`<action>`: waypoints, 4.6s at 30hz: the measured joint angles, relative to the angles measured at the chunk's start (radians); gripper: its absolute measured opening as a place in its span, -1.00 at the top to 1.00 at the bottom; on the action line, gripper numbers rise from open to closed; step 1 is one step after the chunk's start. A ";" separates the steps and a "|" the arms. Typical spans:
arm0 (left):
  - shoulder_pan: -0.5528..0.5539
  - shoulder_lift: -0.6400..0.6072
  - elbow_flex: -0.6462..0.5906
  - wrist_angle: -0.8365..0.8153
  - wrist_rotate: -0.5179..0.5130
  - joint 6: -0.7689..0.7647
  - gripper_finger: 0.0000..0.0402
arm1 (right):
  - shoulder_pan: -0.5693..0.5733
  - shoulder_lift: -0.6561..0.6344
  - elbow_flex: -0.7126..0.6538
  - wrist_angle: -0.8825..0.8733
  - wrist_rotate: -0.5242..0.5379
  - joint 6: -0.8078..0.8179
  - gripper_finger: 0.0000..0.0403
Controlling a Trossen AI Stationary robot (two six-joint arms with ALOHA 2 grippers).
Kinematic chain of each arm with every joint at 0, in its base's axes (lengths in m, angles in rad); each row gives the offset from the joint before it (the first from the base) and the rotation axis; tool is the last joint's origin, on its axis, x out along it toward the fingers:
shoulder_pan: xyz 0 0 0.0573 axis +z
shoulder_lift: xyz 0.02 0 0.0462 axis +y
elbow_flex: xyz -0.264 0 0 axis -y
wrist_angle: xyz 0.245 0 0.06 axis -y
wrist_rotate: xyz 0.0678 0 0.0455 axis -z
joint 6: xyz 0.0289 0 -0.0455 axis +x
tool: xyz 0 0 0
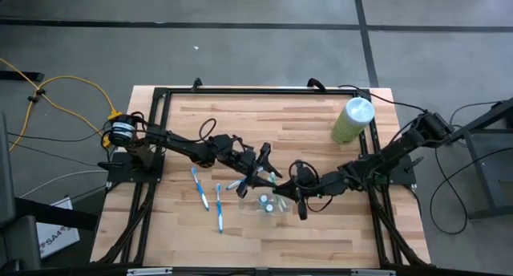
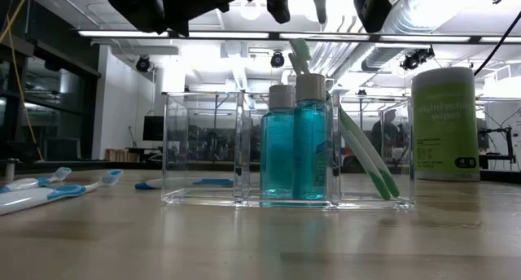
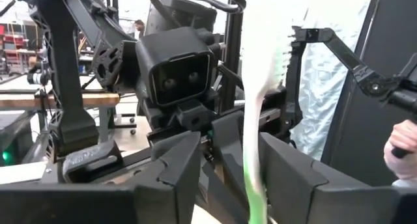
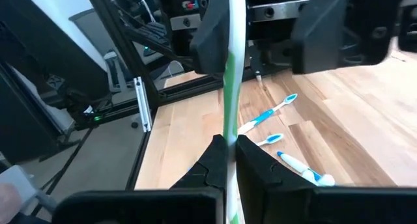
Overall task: Pick & Place toothbrushing station
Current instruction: Put the green toothbrush into the transparent organizer
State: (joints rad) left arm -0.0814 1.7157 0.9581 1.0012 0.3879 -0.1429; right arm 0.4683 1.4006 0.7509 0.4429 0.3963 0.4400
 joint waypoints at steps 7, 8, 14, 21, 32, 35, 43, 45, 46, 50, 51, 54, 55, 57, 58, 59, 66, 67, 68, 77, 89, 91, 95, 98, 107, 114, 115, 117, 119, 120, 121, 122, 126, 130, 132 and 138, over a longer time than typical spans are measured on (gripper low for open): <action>0.000 0.000 0.000 -0.001 -0.001 -0.040 0.48 | 0.000 0.000 0.000 -0.038 0.067 -0.006 0.97; 0.000 0.000 0.000 -0.001 -0.001 -0.042 0.49 | 0.000 0.000 0.000 -0.038 0.071 -0.010 0.97; 0.000 0.000 0.000 -0.001 0.000 -0.042 0.49 | 0.000 0.000 0.000 -0.037 0.073 -0.018 0.97; 0.000 0.000 0.000 0.009 0.000 -0.042 0.49 | 0.001 0.000 0.000 -0.038 0.096 -0.017 0.97; 0.000 -0.007 0.001 0.011 -0.053 -0.022 0.59 | 0.001 0.000 0.000 -0.044 0.103 -0.015 0.97; 0.000 -0.007 0.001 0.010 -0.053 -0.022 0.74 | 0.001 0.000 0.000 -0.044 0.103 -0.015 0.97; 0.000 -0.007 0.001 0.010 -0.050 -0.007 0.96 | 0.001 0.000 0.000 -0.045 0.103 -0.015 0.97; 0.000 -0.007 0.001 0.010 -0.046 -0.004 0.96 | 0.001 0.000 0.000 -0.045 0.102 -0.016 0.94; 0.000 -0.007 0.001 0.010 -0.042 -0.004 0.96 | 0.001 0.000 0.000 -0.045 0.101 -0.015 0.91; 0.000 -0.007 0.001 0.010 -0.039 -0.004 0.97 | 0.001 0.000 0.000 -0.044 0.095 0.001 0.77; 0.000 -0.007 0.001 0.010 -0.039 -0.004 0.97 | 0.001 0.000 0.000 -0.043 0.090 0.003 0.73; 0.000 -0.007 0.001 0.009 -0.022 -0.004 0.97 | 0.001 0.000 0.000 -0.043 0.076 0.006 0.64; 0.000 -0.007 0.001 0.009 -0.017 -0.005 0.97 | 0.001 0.000 0.000 -0.043 0.075 0.009 0.61; 0.000 -0.007 0.001 0.010 -0.015 -0.005 0.97 | 0.001 0.000 0.000 -0.043 0.073 0.008 0.55; 0.000 -0.007 0.001 0.009 -0.015 -0.008 0.97 | 0.001 0.000 0.000 -0.043 0.072 0.008 0.52; 0.000 -0.007 0.001 0.009 -0.014 -0.013 0.97 | 0.001 0.000 0.000 -0.043 0.070 0.008 0.49; 0.000 -0.007 0.001 0.009 0.007 -0.021 0.97 | 0.001 0.000 0.000 -0.074 0.038 0.001 0.29; 0.000 -0.007 0.001 0.009 0.008 -0.022 0.97 | 0.001 0.000 0.000 -0.091 0.038 0.001 0.27; 0.000 -0.007 0.001 0.009 0.009 -0.022 0.97 | 0.001 -0.005 0.000 -0.114 0.037 0.002 0.25; -0.046 -0.007 0.001 -0.022 0.050 0.064 0.97 | 0.020 -0.117 0.000 -0.289 -0.087 0.147 0.21; -0.221 -0.007 0.000 -0.130 -0.449 0.297 0.97 | 0.153 -0.171 0.000 -0.497 -0.053 0.319 0.30; -0.235 -0.007 0.000 -0.111 -0.478 0.316 0.97 | 0.172 -0.170 0.000 -0.499 -0.022 0.319 0.31; -0.239 -0.007 0.000 -0.078 -0.480 0.304 0.97 | 0.204 -0.170 0.000 -0.500 0.022 0.317 0.32; -0.235 -0.007 0.001 -0.065 -0.476 0.300 0.97 | 0.224 -0.170 0.000 -0.501 0.042 0.317 0.32; -0.235 0.105 0.099 -0.062 -0.469 0.293 0.97 | 0.248 -0.170 0.000 -0.508 0.051 0.325 0.32; -0.235 0.147 0.133 -0.064 -0.469 0.268 0.97 | 0.265 -0.169 0.000 -0.521 0.048 0.351 0.32; -0.235 0.147 0.133 -0.067 -0.469 0.255 0.97 | 0.270 -0.169 0.000 -0.521 0.048 0.353 0.32; -0.233 0.146 0.133 -0.082 -0.470 0.231 0.97 | 0.278 -0.169 0.000 -0.522 0.047 0.360 0.32; -0.233 0.147 0.133 -0.108 -0.477 0.213 0.97 | 0.287 -0.169 0.000 -0.522 0.050 0.371 0.32; -0.233 0.147 0.133 -0.112 -0.484 0.212 0.97 | 0.291 -0.169 0.000 -0.522 0.053 0.375 0.32; -0.234 0.148 0.133 -0.110 -0.491 0.210 0.97 | 0.295 -0.169 0.000 -0.522 0.054 0.380 0.32; -0.235 0.155 0.133 -0.094 -0.494 0.208 0.97 | 0.298 -0.169 0.000 -0.522 0.055 0.387 0.32; -0.235 0.207 0.133 -0.028 -0.497 0.185 0.97 | 0.312 -0.169 0.000 -0.521 0.055 0.402 0.32; -0.233 0.262 0.133 0.046 -0.498 0.134 0.97 | 0.329 -0.169 0.000 -0.520 0.074 0.406 0.32; -0.233 0.278 0.133 0.078 -0.498 0.126 0.97 | 0.336 -0.169 0.000 -0.520 0.077 0.406 0.32; -0.236 0.297 0.133 0.068 -0.538 0.106 0.97 | 0.352 -0.169 0.000 -0.519 0.096 0.405 0.32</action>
State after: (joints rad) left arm -0.3172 2.0125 1.0908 1.0689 -0.1498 -0.0370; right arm 0.8198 1.2312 0.7509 -0.0761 0.4921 0.8454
